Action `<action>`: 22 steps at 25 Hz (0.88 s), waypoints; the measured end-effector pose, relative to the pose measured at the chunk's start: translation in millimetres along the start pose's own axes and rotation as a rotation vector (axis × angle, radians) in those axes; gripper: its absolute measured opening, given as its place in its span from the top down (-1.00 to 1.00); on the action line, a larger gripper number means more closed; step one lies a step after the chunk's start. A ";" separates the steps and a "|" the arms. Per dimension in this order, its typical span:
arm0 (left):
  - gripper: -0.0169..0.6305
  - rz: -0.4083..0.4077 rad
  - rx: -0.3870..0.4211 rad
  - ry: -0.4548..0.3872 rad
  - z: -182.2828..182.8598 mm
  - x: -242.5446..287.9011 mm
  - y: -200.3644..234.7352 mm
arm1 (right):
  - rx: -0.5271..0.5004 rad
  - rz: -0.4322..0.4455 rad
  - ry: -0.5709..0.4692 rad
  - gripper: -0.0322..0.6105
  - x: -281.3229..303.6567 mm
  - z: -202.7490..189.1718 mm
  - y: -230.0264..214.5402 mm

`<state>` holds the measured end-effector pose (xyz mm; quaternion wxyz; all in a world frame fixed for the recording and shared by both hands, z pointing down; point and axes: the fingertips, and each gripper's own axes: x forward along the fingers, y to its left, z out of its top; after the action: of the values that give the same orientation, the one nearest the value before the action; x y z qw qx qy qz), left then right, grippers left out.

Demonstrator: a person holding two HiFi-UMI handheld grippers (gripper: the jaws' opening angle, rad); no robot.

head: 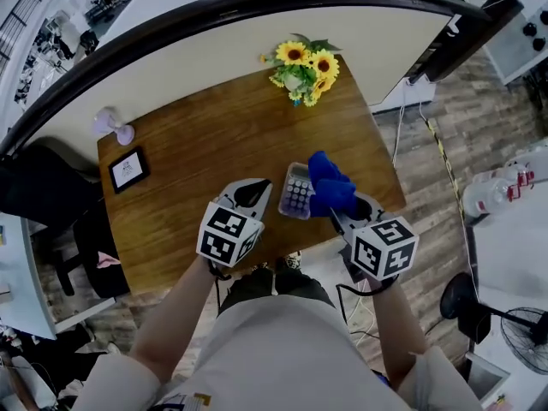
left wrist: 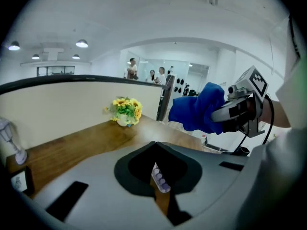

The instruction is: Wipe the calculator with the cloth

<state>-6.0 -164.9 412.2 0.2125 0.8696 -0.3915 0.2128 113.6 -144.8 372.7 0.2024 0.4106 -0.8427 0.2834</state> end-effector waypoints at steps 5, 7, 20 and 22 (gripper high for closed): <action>0.94 0.049 0.032 -0.105 54.1 -39.8 6.4 | -0.042 0.008 -0.142 0.64 -21.4 61.8 14.8; 0.94 0.067 0.060 -0.144 74.3 -58.6 5.3 | -0.062 0.019 -0.194 0.64 -33.4 83.5 26.1; 0.94 0.158 0.259 -0.417 180.9 -166.2 -29.1 | -0.212 0.078 -0.482 0.64 -120.9 182.5 94.5; 0.94 0.164 0.258 -0.453 189.0 -179.2 -34.7 | -0.224 0.081 -0.516 0.64 -132.5 189.6 100.1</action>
<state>-48.8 -139.5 154.2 -0.0108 0.8804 -0.4678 0.0776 89.2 -140.2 121.9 0.0140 0.4104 -0.9080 0.0827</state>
